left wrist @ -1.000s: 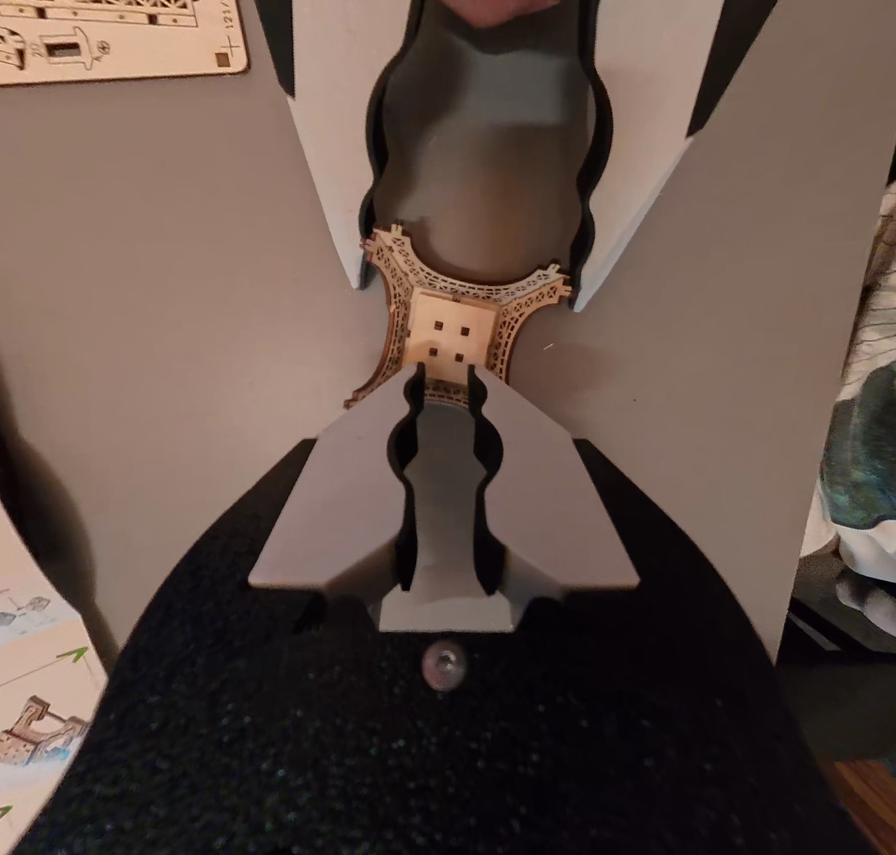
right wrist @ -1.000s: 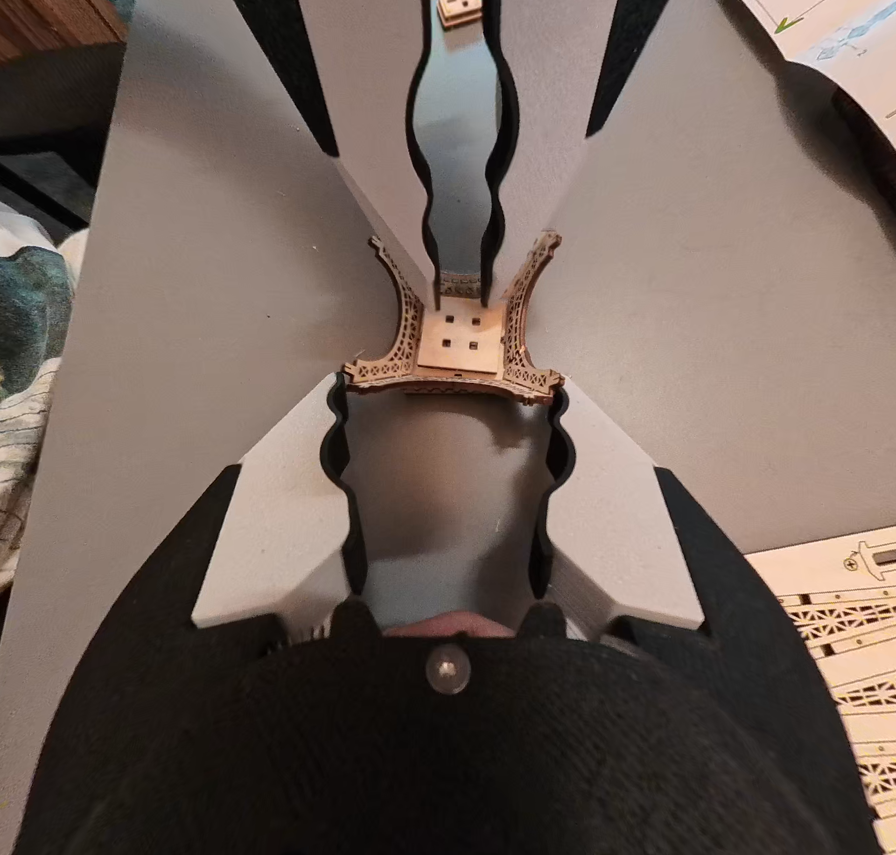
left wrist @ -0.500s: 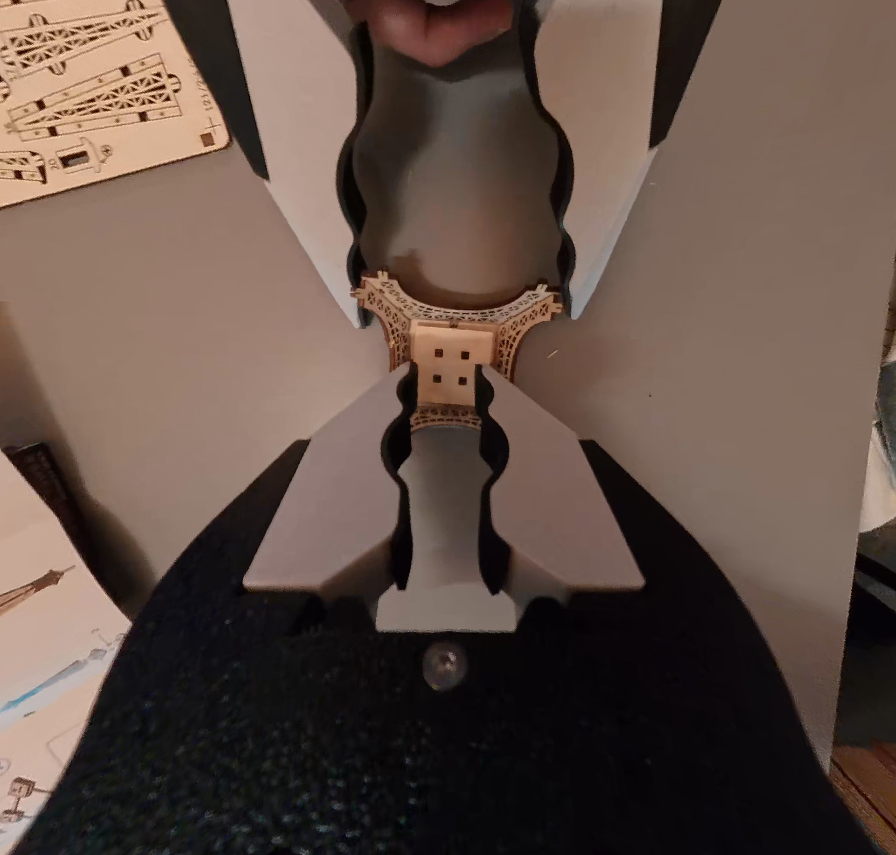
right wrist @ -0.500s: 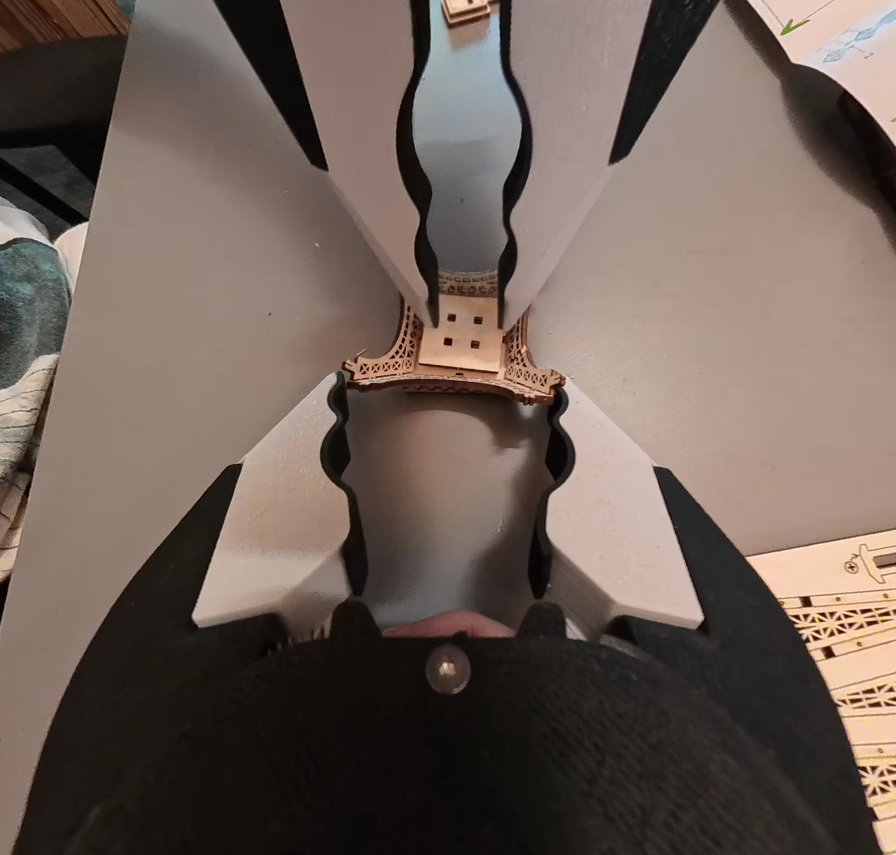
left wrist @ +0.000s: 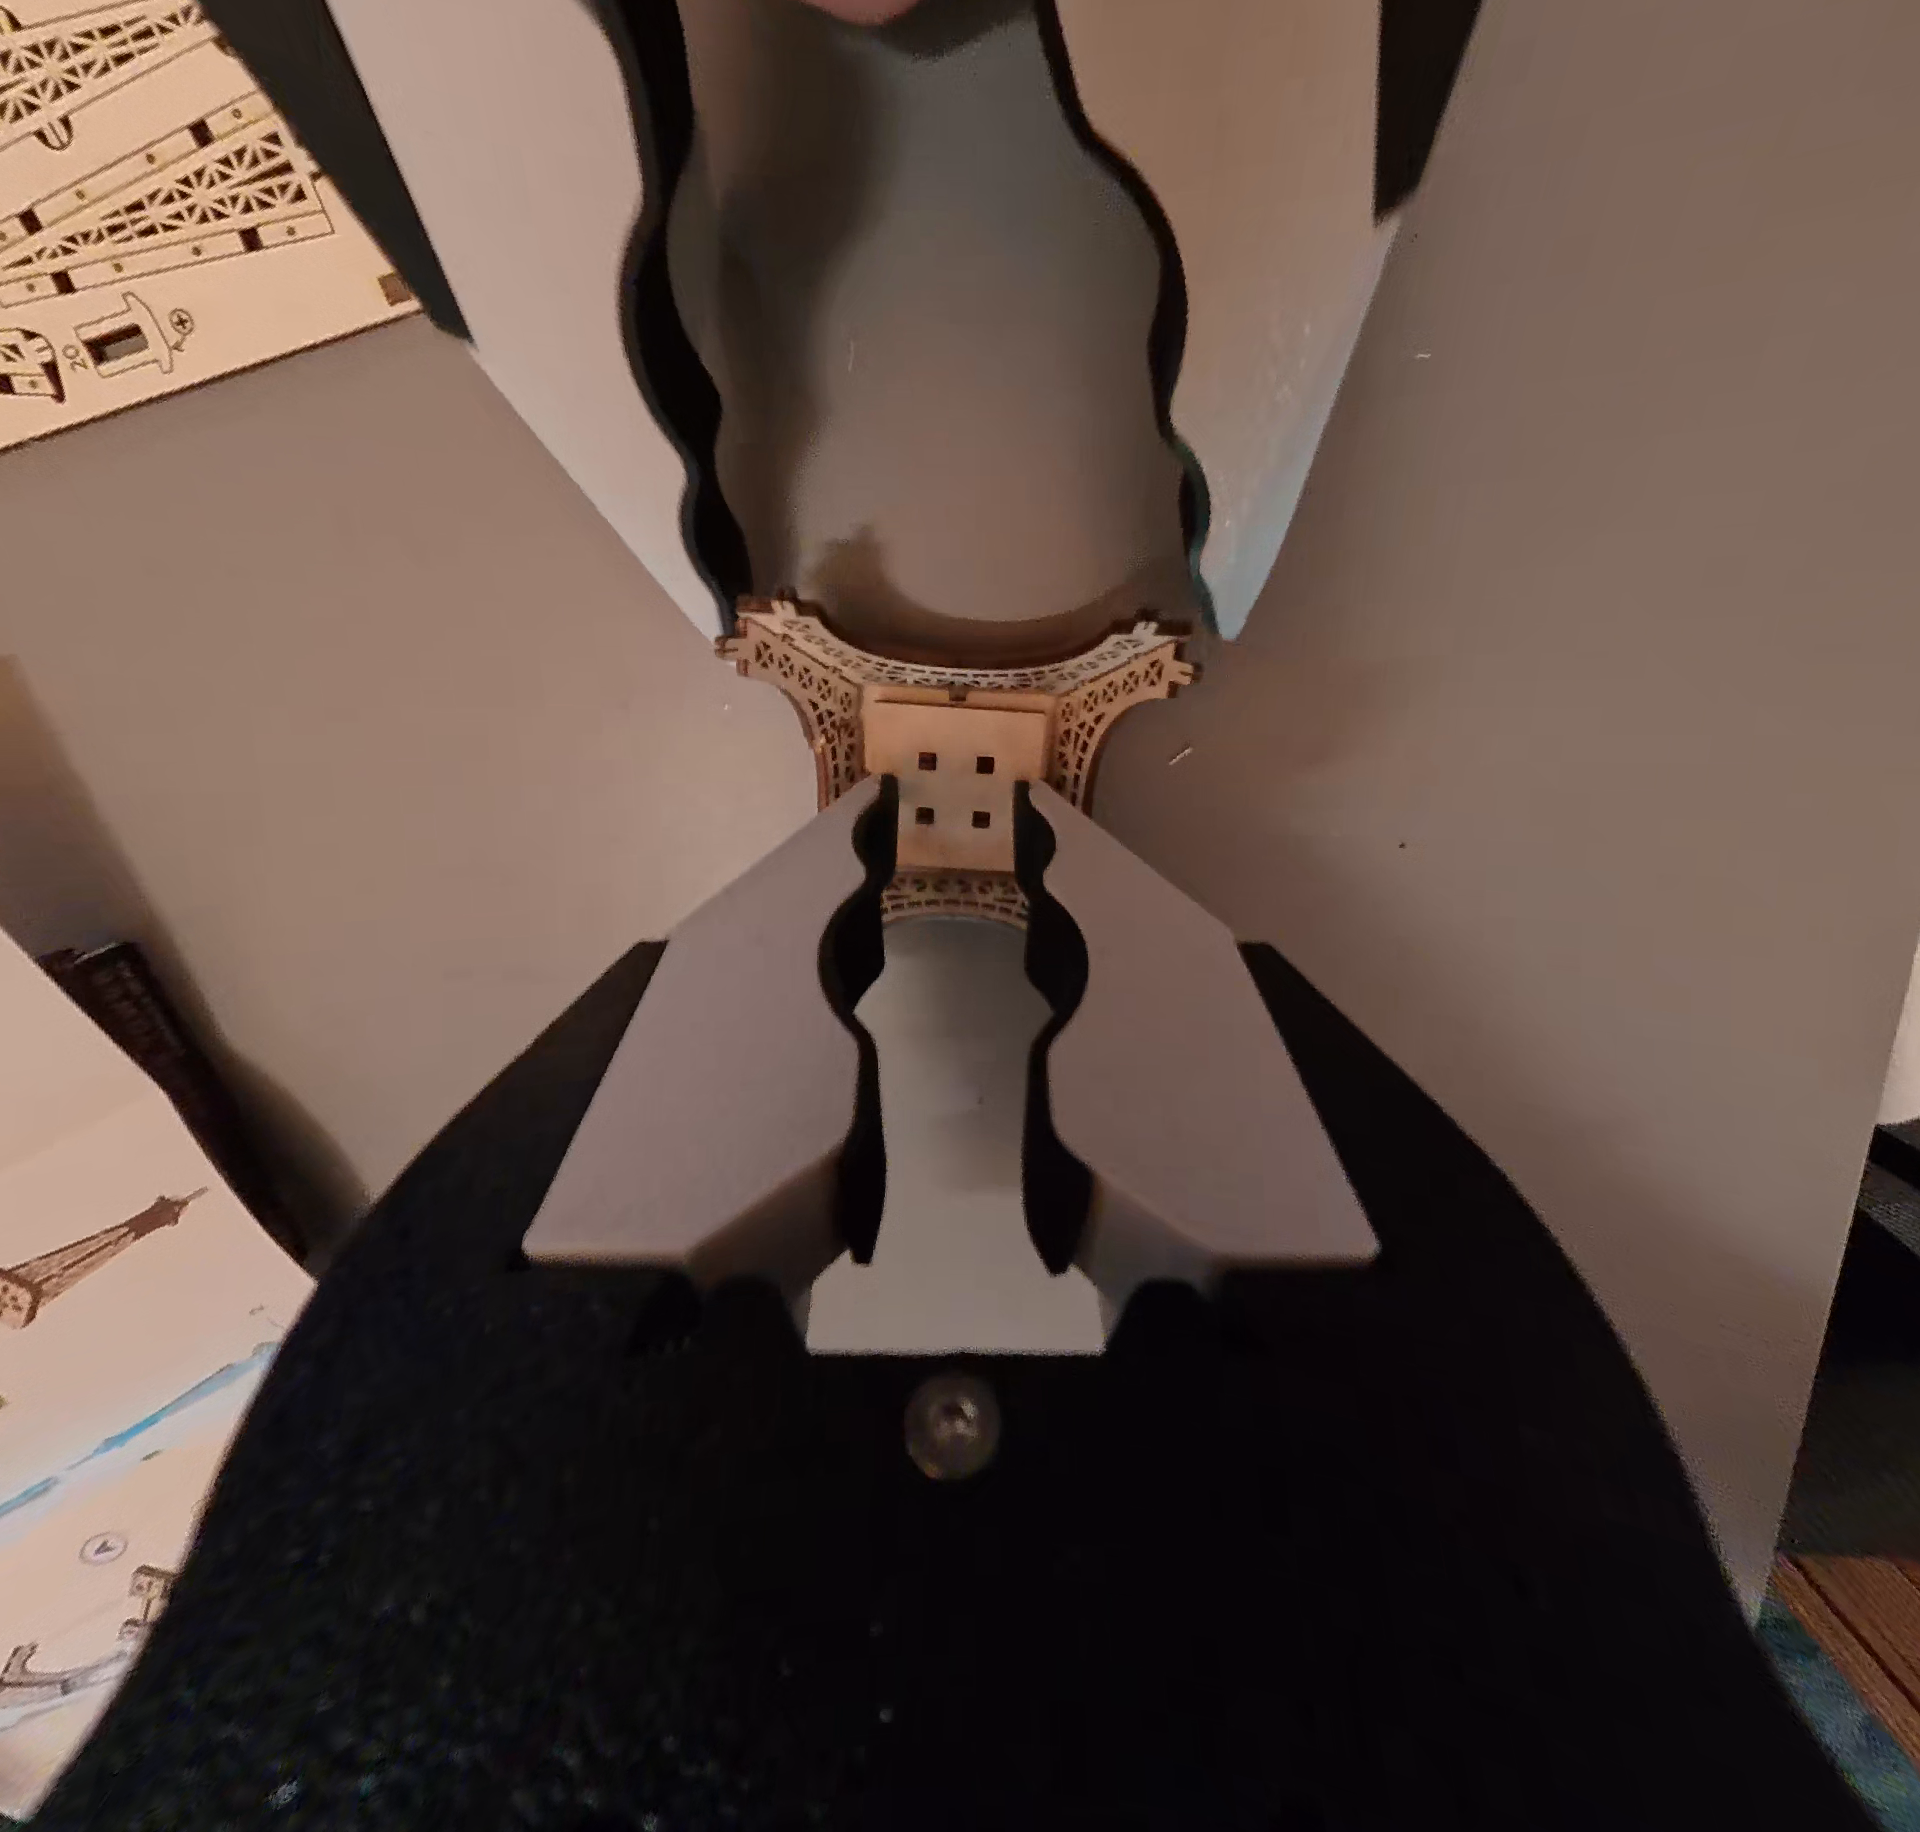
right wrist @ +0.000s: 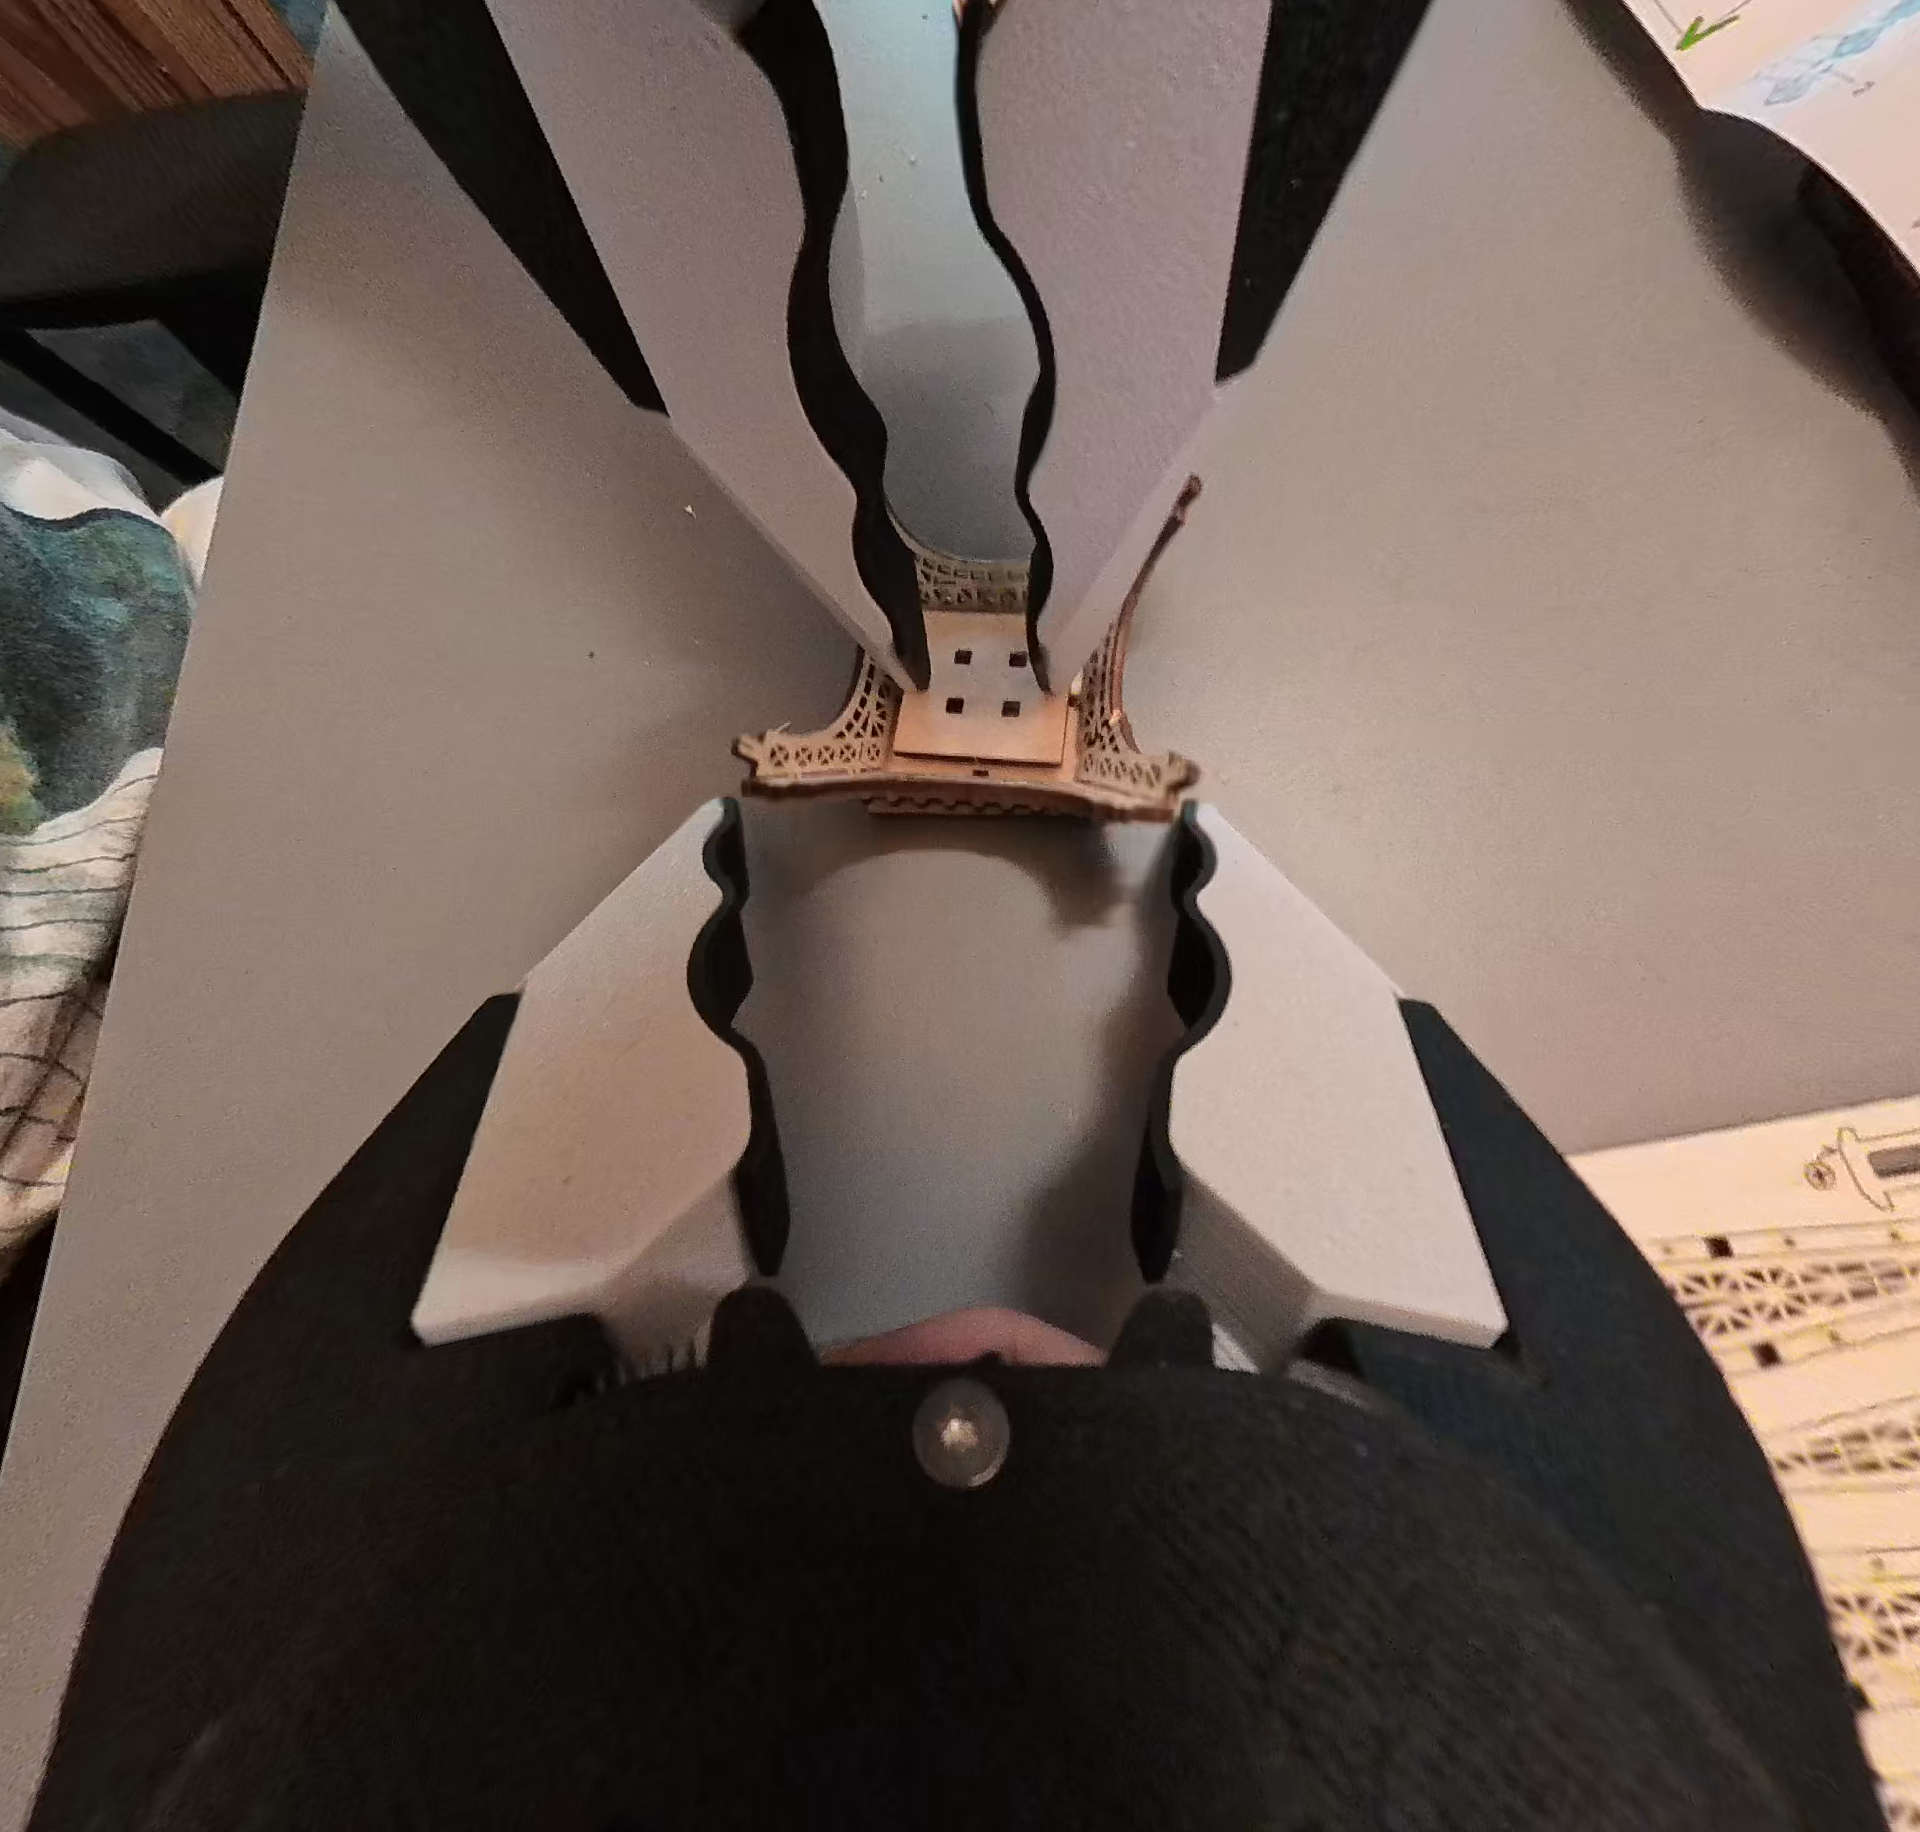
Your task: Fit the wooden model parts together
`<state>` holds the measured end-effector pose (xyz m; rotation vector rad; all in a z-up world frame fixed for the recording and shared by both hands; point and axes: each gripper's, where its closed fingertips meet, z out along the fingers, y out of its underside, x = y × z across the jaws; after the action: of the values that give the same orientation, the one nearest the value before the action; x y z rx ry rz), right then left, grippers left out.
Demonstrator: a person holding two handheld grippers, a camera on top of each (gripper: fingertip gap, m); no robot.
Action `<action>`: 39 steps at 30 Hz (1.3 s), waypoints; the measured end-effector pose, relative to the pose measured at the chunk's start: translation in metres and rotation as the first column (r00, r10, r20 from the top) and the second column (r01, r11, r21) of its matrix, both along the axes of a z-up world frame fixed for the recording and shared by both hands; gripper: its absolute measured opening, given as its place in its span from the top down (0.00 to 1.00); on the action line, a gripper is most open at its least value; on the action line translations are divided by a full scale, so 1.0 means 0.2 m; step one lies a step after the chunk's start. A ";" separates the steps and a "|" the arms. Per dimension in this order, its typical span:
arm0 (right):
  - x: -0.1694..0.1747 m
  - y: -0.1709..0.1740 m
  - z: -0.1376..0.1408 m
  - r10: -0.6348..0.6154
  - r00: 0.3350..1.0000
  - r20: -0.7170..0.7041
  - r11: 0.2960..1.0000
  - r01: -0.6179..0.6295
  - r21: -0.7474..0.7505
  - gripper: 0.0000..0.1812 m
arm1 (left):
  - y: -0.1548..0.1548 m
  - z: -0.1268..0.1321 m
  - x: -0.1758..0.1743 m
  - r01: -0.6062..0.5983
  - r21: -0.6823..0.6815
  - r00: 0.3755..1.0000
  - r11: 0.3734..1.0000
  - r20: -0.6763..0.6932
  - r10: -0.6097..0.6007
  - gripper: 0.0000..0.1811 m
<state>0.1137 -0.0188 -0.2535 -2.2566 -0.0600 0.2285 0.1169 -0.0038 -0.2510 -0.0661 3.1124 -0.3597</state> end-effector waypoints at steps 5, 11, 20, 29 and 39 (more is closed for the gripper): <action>0.05 -0.08 0.05 -0.012 0.997 -0.070 0.998 0.016 0.058 0.56 | 0.00 0.00 0.00 -0.007 0.013 1.000 1.000 -0.015 0.008 0.89; 0.14 -0.17 0.12 -0.058 0.993 -0.105 0.990 0.071 0.118 0.60 | 0.00 -0.01 0.00 -0.030 0.062 0.999 0.998 -0.015 0.031 0.89; 0.34 -0.23 0.18 -0.251 0.959 -0.131 0.942 0.273 0.194 0.61 | 0.00 -0.01 0.00 -0.055 0.194 0.998 0.979 -0.010 0.058 0.90; 0.33 -0.23 0.11 -0.267 0.956 -0.125 0.952 0.281 0.121 0.62 | 0.00 -0.01 0.00 -0.062 0.207 0.998 0.976 -0.014 0.066 0.90; 0.32 -0.22 0.07 -0.275 0.949 -0.154 0.955 0.288 0.068 0.62 | 0.00 -0.02 0.00 -0.057 0.235 0.998 0.970 -0.025 0.065 0.90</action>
<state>0.1777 -0.0629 -0.2401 -2.1224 0.3216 0.2283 0.1167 -0.0038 -0.2547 -0.1666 3.1498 0.0119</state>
